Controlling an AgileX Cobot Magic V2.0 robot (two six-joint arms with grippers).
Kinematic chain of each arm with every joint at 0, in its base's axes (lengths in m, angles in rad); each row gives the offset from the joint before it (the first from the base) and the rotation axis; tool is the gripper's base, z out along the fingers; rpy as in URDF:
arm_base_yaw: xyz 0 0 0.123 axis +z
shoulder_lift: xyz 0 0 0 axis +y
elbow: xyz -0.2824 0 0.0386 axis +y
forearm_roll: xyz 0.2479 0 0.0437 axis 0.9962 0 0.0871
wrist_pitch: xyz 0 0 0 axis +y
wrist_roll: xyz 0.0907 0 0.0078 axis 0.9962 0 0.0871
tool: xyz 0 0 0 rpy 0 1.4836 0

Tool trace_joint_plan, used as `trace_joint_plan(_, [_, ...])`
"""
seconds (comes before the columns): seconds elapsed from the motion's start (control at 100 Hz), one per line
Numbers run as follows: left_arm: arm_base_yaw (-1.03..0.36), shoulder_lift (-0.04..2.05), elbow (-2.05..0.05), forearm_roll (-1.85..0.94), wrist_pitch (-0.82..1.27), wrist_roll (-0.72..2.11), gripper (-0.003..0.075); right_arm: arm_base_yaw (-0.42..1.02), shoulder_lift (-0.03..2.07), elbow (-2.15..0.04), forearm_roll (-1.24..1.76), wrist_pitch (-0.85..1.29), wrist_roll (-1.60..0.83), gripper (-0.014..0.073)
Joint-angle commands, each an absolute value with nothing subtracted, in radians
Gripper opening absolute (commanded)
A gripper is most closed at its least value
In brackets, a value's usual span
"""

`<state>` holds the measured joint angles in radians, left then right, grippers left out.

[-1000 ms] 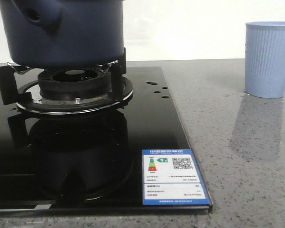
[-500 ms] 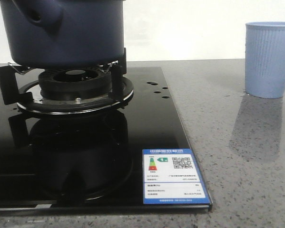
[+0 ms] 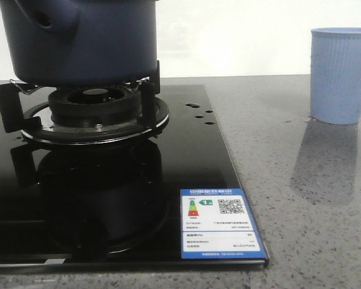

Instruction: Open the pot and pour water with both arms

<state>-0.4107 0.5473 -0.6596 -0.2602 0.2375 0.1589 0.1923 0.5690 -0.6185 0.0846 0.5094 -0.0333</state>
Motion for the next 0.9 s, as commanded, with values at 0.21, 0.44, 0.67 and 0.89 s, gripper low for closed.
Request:
trace_joint_plan(0.21, [-0.514, 0.718, -0.697, -0.276, -0.037, 0.162, 0.0531, 0.195, 0.577, -0.657, 0.077, 0.438, -0.038, 0.0605])
trace_joint_plan(0.44, [-0.514, 0.897, -0.699, -0.278, -0.179, 0.162, 0.0541, 0.195, 0.577, -0.657, 0.079, 0.438, -0.038, 0.0602])
trace_joint_plan(0.67, [-0.514, 1.031, -0.710, -0.285, -0.318, 0.127, 0.0542, 0.195, 0.577, -0.657, 0.081, 0.438, -0.038, 0.0599])
trace_joint_plan(0.89, [-0.549, 1.130, -0.790, -0.263, -0.319, 0.127, 0.0571, 0.195, 0.577, -0.657, 0.081, 0.438, -0.038, 0.0599])
